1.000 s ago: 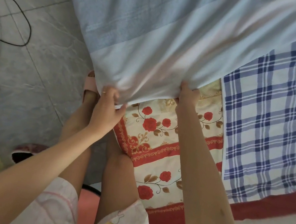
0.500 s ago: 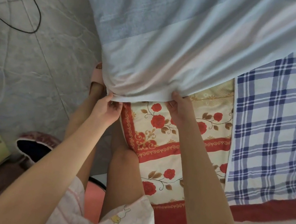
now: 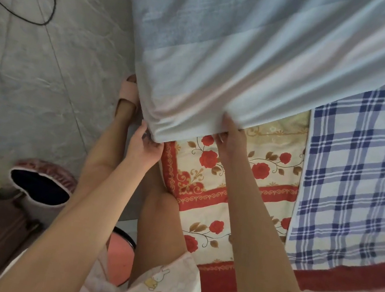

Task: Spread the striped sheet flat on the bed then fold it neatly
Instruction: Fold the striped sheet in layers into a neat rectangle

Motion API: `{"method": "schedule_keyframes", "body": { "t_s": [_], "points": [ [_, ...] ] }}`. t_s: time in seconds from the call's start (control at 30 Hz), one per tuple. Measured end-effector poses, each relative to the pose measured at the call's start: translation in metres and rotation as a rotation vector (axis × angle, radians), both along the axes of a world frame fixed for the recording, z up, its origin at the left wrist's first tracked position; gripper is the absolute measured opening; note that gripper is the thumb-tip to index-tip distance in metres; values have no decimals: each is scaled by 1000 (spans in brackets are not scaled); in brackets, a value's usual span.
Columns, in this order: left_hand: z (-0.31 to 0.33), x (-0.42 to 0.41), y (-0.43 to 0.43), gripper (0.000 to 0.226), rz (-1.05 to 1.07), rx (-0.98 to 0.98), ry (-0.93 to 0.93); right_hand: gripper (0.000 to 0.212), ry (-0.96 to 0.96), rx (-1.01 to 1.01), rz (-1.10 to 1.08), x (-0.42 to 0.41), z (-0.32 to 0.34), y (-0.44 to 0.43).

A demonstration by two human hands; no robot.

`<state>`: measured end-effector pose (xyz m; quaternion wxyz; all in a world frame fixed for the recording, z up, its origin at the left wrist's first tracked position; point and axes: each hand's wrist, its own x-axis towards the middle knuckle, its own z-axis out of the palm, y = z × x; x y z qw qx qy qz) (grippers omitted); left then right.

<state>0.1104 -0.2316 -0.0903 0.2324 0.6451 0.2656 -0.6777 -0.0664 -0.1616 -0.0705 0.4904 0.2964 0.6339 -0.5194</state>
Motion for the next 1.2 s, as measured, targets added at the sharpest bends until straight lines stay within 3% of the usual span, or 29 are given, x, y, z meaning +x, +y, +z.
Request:
{"method": "schedule_keyframes", "body": {
  "t_s": [0.1,0.2,0.33,0.43,0.5,0.53,0.57,0.63,0.67,0.7,0.73,0.77,0.83,0.9,0.93,1.0,1.07,1.1,1.13,1.2],
  "points": [
    [6,4,-2,16,53,-102,96,28,-16,-93,44,0,3,4],
    [3,15,10,9,-67,-58,16,24,-2,-65,66,-4,6,18],
    [-10,25,19,14,-428,72,-184,17,83,244,165,-8,7,14],
    [-11,18,4,31,-736,79,-411,23,340,626,92,-6,7,2],
    [-7,11,-7,32,-1020,-166,-716,32,787,790,284,2,11,-6],
    [-1,7,-12,35,-1194,-380,-796,38,1051,713,515,9,15,-13],
    [5,3,-17,39,-1369,-657,-826,44,1259,530,811,16,18,-21],
    [15,-5,-28,45,-1673,-1143,-825,55,1458,90,1484,18,10,-30],
    [17,-9,-34,47,-1809,-1274,-825,57,1479,-42,1768,7,1,-30],
    [18,-13,-40,49,-1933,-1354,-818,58,1435,-45,1951,-9,-7,-25],
    [18,-16,-47,50,-2037,-1392,-793,60,1337,82,2007,-28,-14,-17],
    [19,-20,-53,51,-2118,-1392,-755,63,1229,305,1957,-48,-18,-6],
    [16,-27,-65,54,-2198,-1364,-666,68,984,739,1644,-83,-13,13],
    [13,-31,-75,58,-2238,-1342,-634,73,871,938,1476,-90,1,12],
    [11,-32,-76,61,-2267,-1339,-634,73,933,968,1500,-85,7,6],
    [11,-34,-74,68,-2312,-1348,-635,67,1248,799,1642,-68,11,-12],
    [9,-34,-65,75,-2336,-1416,-602,63,1493,337,1943,-54,3,-23],
    [8,-36,-59,79,-2374,-1453,-548,61,1516,133,2123,-56,-3,-25],
    [8,-34,-51,82,-2466,-1489,-478,61,1452,50,2238,-60,-9,-25],
    [10,-38,-34,84,-2742,-1468,-318,65,1294,273,2218,-91,-19,-11]
  ]
}}
